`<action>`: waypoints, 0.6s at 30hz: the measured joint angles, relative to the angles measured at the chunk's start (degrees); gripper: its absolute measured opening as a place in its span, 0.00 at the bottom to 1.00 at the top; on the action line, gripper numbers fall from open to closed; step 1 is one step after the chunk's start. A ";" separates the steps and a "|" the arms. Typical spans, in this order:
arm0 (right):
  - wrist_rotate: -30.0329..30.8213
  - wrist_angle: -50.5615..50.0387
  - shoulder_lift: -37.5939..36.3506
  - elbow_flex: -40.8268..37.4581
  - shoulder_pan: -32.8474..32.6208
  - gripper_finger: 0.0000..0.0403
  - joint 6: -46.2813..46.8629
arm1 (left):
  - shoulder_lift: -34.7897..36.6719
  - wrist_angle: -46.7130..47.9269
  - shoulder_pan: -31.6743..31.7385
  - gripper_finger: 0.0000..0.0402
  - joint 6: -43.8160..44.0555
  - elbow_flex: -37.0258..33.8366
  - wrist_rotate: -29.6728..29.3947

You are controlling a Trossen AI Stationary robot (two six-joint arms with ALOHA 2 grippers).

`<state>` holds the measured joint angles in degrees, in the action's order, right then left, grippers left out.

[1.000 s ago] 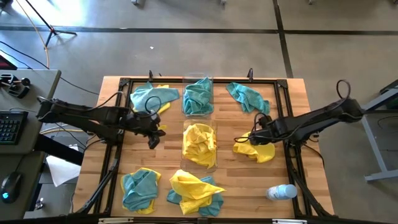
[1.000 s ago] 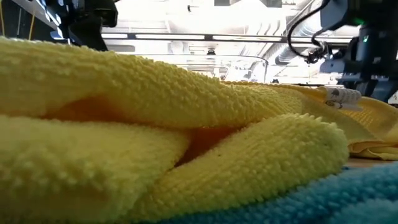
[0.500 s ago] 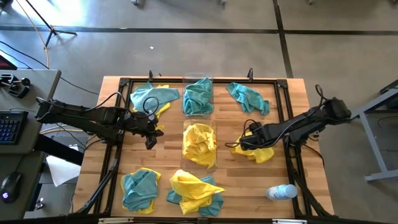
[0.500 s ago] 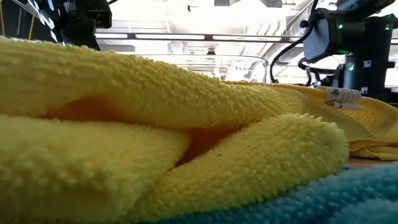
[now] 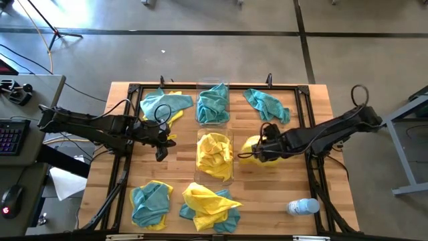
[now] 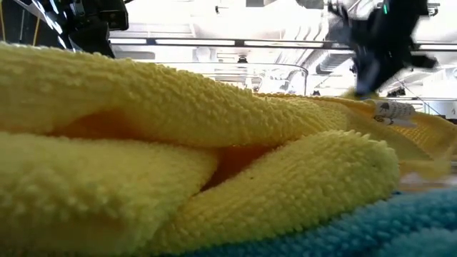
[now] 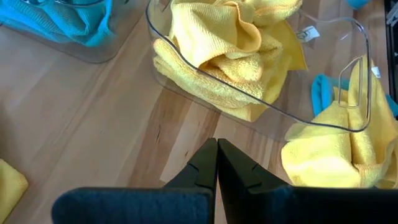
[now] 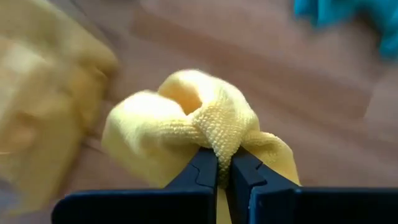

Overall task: Sort microfiber towel by color & place in baskets
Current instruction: Put the yellow towel into the bottom transparent bin

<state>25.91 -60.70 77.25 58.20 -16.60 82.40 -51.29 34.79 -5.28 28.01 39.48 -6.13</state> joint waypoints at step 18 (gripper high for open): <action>15.38 17.81 4.15 30.29 -5.03 0.00 -37.24 | -0.01 -0.41 0.00 0.00 -1.23 0.00 -0.02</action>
<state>41.29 -42.88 81.41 88.49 -21.63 45.17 -51.31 34.38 -5.28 26.78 39.48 -6.15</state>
